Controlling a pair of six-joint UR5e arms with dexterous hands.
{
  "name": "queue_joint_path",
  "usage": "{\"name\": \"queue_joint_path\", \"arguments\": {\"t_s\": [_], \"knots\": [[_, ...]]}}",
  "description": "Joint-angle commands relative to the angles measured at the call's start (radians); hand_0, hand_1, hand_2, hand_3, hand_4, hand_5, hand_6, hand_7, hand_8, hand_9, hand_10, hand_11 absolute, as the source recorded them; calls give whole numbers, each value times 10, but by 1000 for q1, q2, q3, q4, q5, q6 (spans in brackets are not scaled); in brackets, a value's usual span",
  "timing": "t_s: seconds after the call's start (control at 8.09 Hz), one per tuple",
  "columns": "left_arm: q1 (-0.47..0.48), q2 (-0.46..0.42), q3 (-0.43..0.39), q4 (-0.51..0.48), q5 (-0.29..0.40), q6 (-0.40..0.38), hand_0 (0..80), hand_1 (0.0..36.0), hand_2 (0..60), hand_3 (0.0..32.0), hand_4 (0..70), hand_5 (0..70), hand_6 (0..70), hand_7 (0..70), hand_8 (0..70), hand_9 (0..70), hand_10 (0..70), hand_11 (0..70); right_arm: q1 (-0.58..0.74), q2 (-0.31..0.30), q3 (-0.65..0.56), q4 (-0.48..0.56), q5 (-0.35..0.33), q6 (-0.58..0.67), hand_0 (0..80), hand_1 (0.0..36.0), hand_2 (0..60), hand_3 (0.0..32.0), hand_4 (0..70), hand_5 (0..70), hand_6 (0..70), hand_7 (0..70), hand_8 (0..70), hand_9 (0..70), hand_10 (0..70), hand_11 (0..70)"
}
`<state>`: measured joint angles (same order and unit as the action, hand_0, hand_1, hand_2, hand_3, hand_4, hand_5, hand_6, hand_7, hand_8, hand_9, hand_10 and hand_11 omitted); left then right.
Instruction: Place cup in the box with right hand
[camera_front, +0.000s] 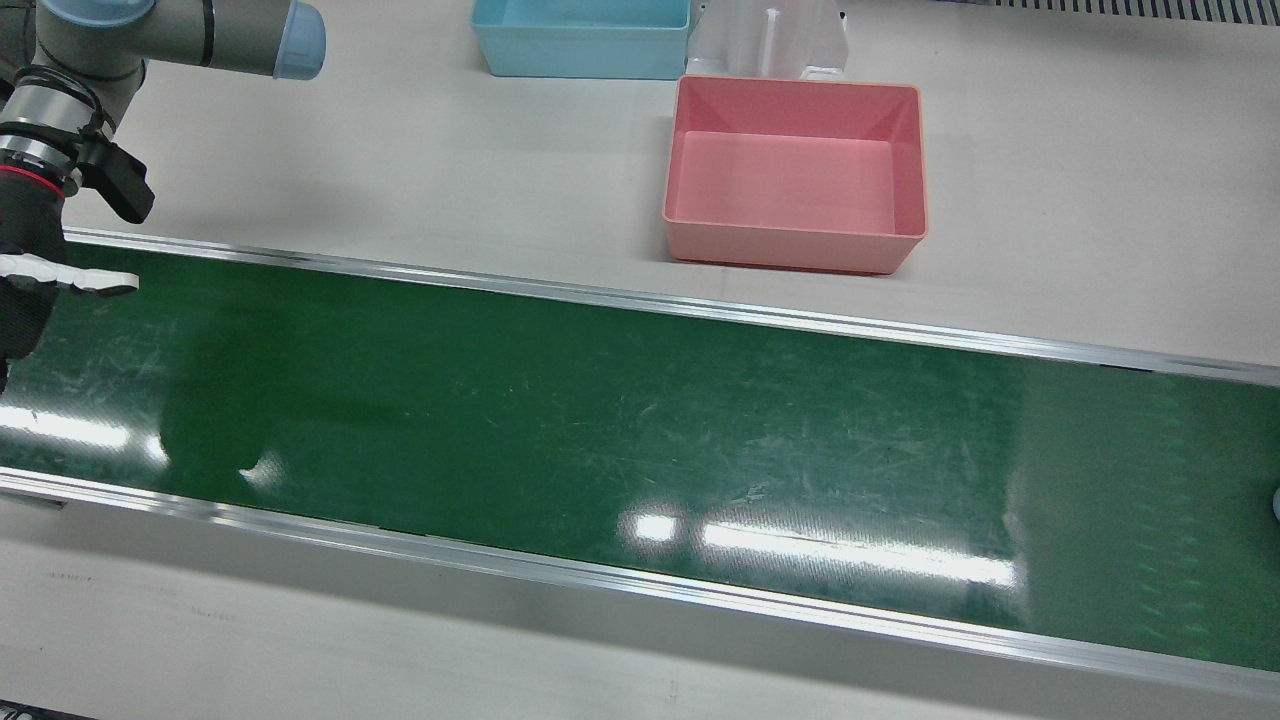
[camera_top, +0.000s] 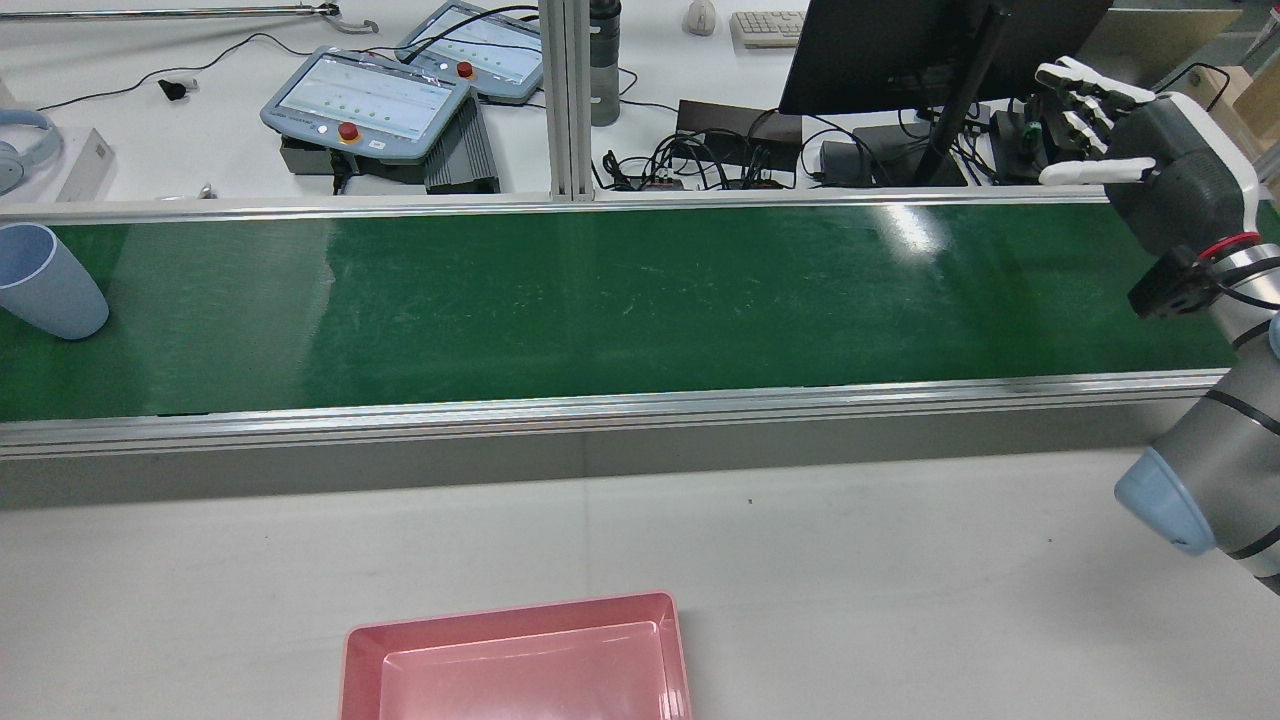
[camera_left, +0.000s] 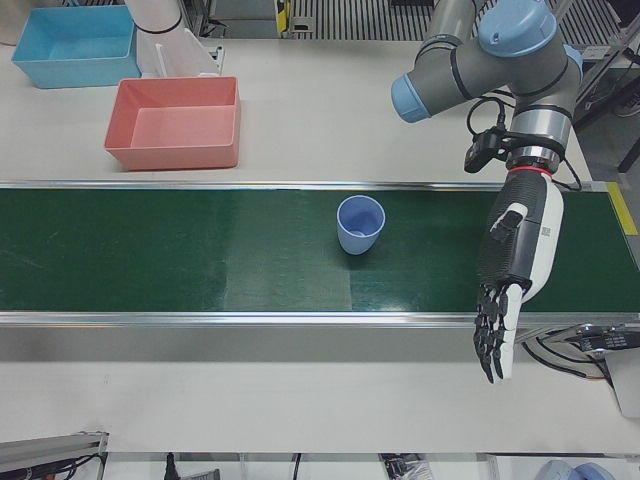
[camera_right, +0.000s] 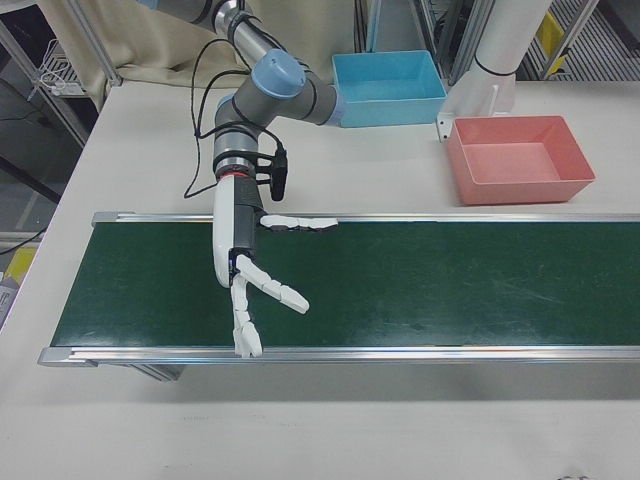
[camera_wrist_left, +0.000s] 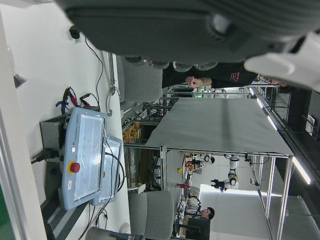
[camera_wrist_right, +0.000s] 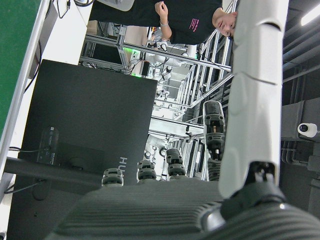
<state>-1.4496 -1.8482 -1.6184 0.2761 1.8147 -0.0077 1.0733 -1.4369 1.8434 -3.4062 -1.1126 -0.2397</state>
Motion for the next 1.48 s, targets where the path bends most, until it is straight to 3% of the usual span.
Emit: {"name": "queue_joint_path", "arguments": {"t_s": [0.0, 0.87, 1.36], "knots": [[1, 1, 2, 2, 0, 0, 0, 0, 0, 0, 0, 0, 0, 0, 0, 0, 0, 0, -10, 25, -3, -2, 10, 0, 646, 190, 0, 0, 187, 77, 56, 140, 32, 74, 16, 49], [0, 0, 0, 0, 0, 0, 0, 0, 0, 0, 0, 0, 0, 0, 0, 0, 0, 0, 48, 12, 85, -2, -6, 2, 637, 199, 19, 0, 188, 76, 58, 155, 34, 79, 12, 43], [0, 0, -8, 3, 0, 0, 0, 0, 0, 0, 0, 0, 0, 0, 0, 0, 0, 0, 82, -7, 88, -2, -7, 2, 648, 193, 0, 0, 221, 75, 61, 180, 30, 77, 5, 33]]}}
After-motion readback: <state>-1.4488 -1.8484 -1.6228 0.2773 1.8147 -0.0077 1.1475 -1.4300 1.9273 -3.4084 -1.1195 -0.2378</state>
